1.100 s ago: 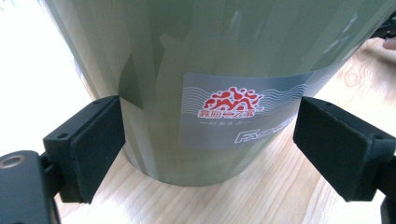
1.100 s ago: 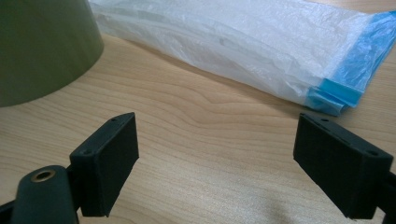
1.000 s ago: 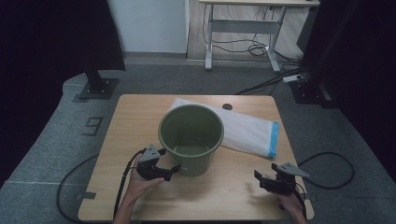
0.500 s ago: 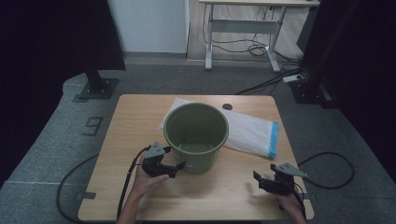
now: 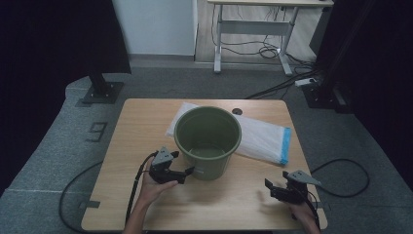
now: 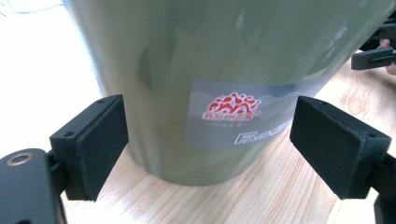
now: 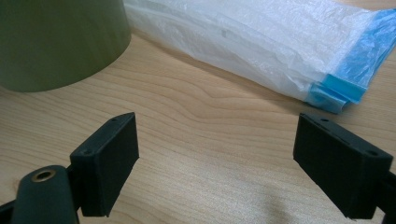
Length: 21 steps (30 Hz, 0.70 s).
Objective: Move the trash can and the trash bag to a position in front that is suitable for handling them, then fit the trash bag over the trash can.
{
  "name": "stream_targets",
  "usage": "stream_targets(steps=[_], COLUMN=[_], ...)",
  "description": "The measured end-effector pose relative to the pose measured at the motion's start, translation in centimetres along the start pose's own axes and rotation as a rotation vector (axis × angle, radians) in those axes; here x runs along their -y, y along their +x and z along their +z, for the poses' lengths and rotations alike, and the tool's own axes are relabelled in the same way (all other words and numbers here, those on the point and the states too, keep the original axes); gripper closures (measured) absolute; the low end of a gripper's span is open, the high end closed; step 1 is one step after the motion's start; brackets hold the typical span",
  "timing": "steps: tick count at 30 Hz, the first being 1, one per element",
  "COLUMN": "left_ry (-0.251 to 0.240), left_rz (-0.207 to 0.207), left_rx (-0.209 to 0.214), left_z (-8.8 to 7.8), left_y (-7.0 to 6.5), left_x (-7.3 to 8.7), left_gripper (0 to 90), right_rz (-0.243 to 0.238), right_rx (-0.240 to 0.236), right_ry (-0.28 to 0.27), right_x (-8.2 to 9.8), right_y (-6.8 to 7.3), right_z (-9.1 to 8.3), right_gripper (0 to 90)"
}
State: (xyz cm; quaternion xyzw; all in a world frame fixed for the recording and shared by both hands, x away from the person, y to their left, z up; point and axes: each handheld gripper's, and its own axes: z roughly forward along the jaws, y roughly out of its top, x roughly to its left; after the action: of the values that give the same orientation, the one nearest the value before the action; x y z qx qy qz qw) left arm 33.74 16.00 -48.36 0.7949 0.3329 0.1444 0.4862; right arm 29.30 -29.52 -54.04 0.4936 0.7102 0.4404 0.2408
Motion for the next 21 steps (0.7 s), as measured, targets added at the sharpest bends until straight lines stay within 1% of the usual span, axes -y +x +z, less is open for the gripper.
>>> stream_targets(steps=[1, 2, 3, 4, 5, 8, 10, 11, 12, 13, 14, 15, 16, 17, 18, 19, 21], left_ry=[0.007, 0.007, 0.019, 0.019, 0.030, 0.034, 0.039, 0.039, 0.045, 0.045, 0.061, 0.074, 0.082, 0.082, 0.085, 0.085, 0.096], left_rz=[0.007, 0.007, 0.019, 0.019, 0.020, 0.006, 0.000, 0.000, -0.005, -0.005, -0.014, -0.011, -0.015, -0.015, -0.029, -0.029, -0.045], left_rx=[-0.017, -0.017, -0.044, -0.044, -0.060, -0.067, -0.073, -0.073, -0.080, -0.080, -0.083, -0.099, -0.105, -0.105, -0.107, -0.107, -0.109], left_z=[-0.7, -0.7, -1.3, -1.3, -1.9, -2.9, -3.4, -3.4, -3.9, -3.9, -4.2, -4.3, -4.4, -4.4, -4.5, -4.5, -4.5], left_y=[0.0, 0.0, 0.0, 0.0, 0.0, 0.3, 0.4, 0.4, 0.6, 0.6, 0.8, 0.8, 0.9, 0.9, 1.2, 1.2, 1.6], left_x=[0.1, 0.1, 0.4, 0.4, 0.7, 1.3, 1.8, 1.8, 2.2, 2.2, 2.8, 3.1, 3.4, 3.4, 4.1, 4.1, 5.1], left_gripper=[11.4, 11.4, 11.4, 11.4, 11.4, 11.4, 11.2, 10.9, 10.9, 10.9, 10.8, 10.7, 10.8, 10.8, 10.8, 10.8, 10.9], right_rz=[0.001, 0.001, 0.000, 0.000, -0.003, -0.007, -0.018, -0.018, -0.028, -0.028, -0.051, -0.061, -0.070, -0.070, -0.080, -0.081, -0.084], right_rx=[0.001, 0.001, 0.000, 0.000, -0.002, 0.003, 0.005, 0.005, 0.009, 0.009, 0.005, 0.009, 0.016, 0.016, 0.025, 0.032, 0.054], right_ry=[-0.001, -0.001, 0.001, 0.001, 0.001, -0.002, -0.003, -0.003, -0.007, -0.007, 0.003, 0.007, 0.011, 0.011, 0.019, 0.021, 0.027], right_x=[0.0, 0.0, 0.0, 0.0, 0.0, -0.1, -0.3, -0.3, -0.8, -0.8, -1.3, -1.5, -1.8, -1.8, -2.5, -2.9, -3.6], right_y=[0.0, 0.0, 0.1, 0.1, 0.1, 0.3, 0.4, 0.4, 0.6, 0.6, 0.8, 0.9, 0.9, 0.9, 0.8, 0.7, 0.4], right_z=[0.0, 0.0, 0.0, 0.0, 0.0, 0.1, 0.3, 0.3, 0.6, 0.6, 1.4, 1.7, 2.2, 2.2, 3.0, 3.5, 4.4], right_gripper=[13.6, 13.6, 13.6, 13.6, 13.7, 13.6, 13.7, 13.7, 14.3, 14.3, 14.6, 14.6, 14.7, 14.7, 15.2, 15.5, 16.5])
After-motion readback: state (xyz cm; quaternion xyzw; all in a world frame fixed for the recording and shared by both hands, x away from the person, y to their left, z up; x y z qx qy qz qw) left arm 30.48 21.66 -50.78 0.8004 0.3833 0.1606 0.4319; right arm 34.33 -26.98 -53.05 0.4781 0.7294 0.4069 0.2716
